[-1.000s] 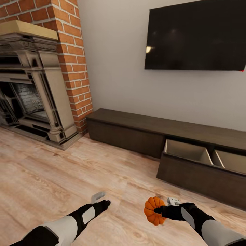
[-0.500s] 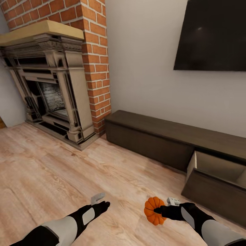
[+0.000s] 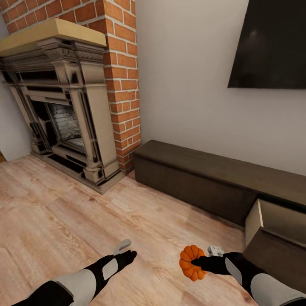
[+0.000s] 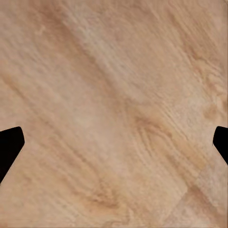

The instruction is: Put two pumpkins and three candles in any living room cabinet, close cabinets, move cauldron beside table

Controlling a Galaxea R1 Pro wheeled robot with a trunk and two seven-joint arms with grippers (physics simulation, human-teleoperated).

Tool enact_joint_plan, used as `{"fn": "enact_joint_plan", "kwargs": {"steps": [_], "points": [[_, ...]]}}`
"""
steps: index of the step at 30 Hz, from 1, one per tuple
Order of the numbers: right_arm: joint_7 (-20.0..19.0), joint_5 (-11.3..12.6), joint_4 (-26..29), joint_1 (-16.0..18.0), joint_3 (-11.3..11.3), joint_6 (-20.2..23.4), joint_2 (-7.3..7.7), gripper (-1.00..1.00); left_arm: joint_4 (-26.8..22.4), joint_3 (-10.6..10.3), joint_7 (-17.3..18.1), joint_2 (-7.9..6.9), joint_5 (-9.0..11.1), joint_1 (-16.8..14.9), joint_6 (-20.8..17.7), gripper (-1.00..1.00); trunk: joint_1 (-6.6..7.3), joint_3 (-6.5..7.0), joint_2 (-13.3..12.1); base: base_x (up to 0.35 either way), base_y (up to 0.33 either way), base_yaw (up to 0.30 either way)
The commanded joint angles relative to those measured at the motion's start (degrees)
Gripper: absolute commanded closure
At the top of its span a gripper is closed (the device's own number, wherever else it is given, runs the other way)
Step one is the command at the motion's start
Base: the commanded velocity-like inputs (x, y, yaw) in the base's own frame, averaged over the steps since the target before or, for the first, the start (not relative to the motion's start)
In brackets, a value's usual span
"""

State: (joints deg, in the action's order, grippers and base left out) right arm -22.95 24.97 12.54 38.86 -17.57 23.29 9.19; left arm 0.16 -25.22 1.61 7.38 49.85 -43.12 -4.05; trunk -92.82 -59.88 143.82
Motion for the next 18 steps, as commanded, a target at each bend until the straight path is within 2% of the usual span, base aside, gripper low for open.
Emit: {"fn": "enact_joint_plan", "kwargs": {"steps": [1,5,8,18], "points": [[-0.1,0.5,0.1,0.0,-0.1,0.3,0.04,1.00,0.0,-0.5,0.1,0.00,0.6,0.0,-0.2,-1.00,-0.02,-0.05,0.0,0.292,0.002,0.000],[-0.2,0.5,0.1,0.0,-0.2,0.3,0.04,1.00,0.0,-0.5,0.1,0.00,0.6,0.0,-0.2,-1.00,-0.02,-0.05,0.0,0.292,0.001,0.011],[-0.2,0.5,0.1,0.0,-0.2,0.2,0.04,1.00,0.0,-0.5,0.1,0.00,0.6,0.0,-0.2,-1.00,-0.02,-0.05,0.0,0.292,0.000,0.147],[-0.2,0.5,0.1,0.0,-0.3,-1.8,0.04,1.00,0.0,-0.5,0.1,0.08,0.6,0.0,-0.2,-1.00,-0.02,-0.05,0.0,0.292,0.000,0.267]]}}
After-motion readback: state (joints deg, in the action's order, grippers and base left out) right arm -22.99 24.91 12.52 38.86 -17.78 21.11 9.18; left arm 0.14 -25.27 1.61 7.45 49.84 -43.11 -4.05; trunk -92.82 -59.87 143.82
